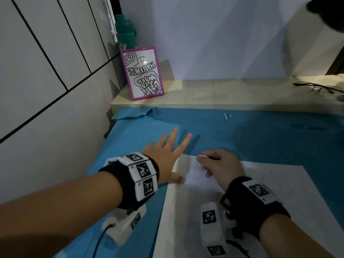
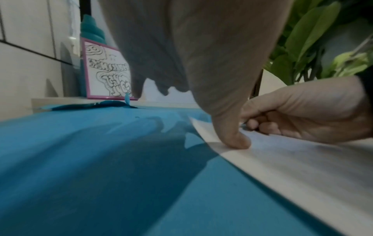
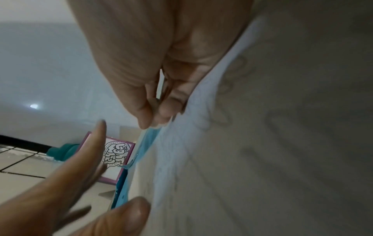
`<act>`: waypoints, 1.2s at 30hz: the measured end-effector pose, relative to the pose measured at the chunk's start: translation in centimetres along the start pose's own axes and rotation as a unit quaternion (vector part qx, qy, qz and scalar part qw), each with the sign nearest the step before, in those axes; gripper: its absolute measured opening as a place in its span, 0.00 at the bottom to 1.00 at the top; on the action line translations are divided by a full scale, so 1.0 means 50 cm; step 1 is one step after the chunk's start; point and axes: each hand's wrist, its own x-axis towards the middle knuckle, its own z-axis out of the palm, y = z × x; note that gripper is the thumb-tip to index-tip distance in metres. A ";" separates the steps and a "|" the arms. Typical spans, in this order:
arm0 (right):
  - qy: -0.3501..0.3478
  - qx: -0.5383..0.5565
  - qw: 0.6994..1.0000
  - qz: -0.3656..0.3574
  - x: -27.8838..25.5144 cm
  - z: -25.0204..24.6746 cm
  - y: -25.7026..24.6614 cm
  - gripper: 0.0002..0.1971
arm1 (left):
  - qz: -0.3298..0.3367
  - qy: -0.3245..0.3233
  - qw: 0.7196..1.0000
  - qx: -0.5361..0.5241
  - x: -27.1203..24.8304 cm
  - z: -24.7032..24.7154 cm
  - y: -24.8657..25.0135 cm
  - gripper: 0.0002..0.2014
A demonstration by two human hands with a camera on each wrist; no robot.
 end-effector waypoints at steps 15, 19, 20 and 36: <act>-0.038 -0.062 0.997 0.031 0.020 0.011 -0.025 0.07 | 0.043 -0.098 0.994 -0.020 -0.001 0.017 0.002 0.61; -0.063 -0.095 0.993 0.015 0.013 0.010 -0.027 0.07 | 0.038 -0.103 0.994 -0.029 -0.003 0.014 0.006 0.61; -0.074 -0.107 0.991 0.014 0.010 0.009 -0.031 0.07 | 0.037 -0.101 0.994 -0.031 -0.002 0.013 0.006 0.61; -0.089 -0.170 0.981 0.002 0.003 0.009 -0.039 0.07 | 0.034 -0.096 0.993 -0.053 -0.010 0.009 0.009 0.60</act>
